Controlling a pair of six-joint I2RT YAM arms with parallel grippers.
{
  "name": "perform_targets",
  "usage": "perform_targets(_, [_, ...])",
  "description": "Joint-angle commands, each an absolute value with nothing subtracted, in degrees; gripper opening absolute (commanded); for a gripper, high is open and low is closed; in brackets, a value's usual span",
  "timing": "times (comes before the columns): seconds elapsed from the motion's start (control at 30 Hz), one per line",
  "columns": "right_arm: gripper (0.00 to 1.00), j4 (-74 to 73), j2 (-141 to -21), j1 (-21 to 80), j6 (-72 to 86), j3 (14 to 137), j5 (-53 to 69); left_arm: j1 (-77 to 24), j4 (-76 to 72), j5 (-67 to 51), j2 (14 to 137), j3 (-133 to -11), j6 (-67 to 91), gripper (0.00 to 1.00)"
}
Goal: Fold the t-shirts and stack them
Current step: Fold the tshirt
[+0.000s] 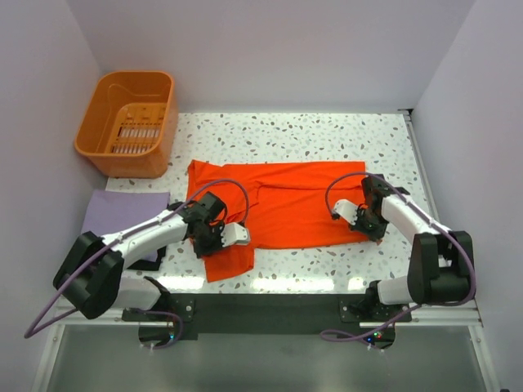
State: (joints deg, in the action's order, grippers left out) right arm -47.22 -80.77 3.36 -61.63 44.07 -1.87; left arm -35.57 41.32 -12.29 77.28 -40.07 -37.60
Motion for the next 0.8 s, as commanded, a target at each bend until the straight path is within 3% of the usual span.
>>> perform_targets(0.0, [0.0, -53.17, -77.44, 2.2, -63.63, 47.1, -0.09, -34.11, 50.35, -15.02, 73.48, -44.11, -38.58, 0.0])
perform_targets(0.2, [0.0, -56.42, -79.89, 1.41, -64.6, 53.17, 2.28, -31.03, 54.84, -15.91, 75.58, -54.65, -41.39, 0.0])
perform_targets(0.77, [0.0, -57.92, -97.2, -1.74, -65.21, 70.04, 2.9, -21.45, 58.1, -15.47, 98.78, -80.15, -51.33, 0.0])
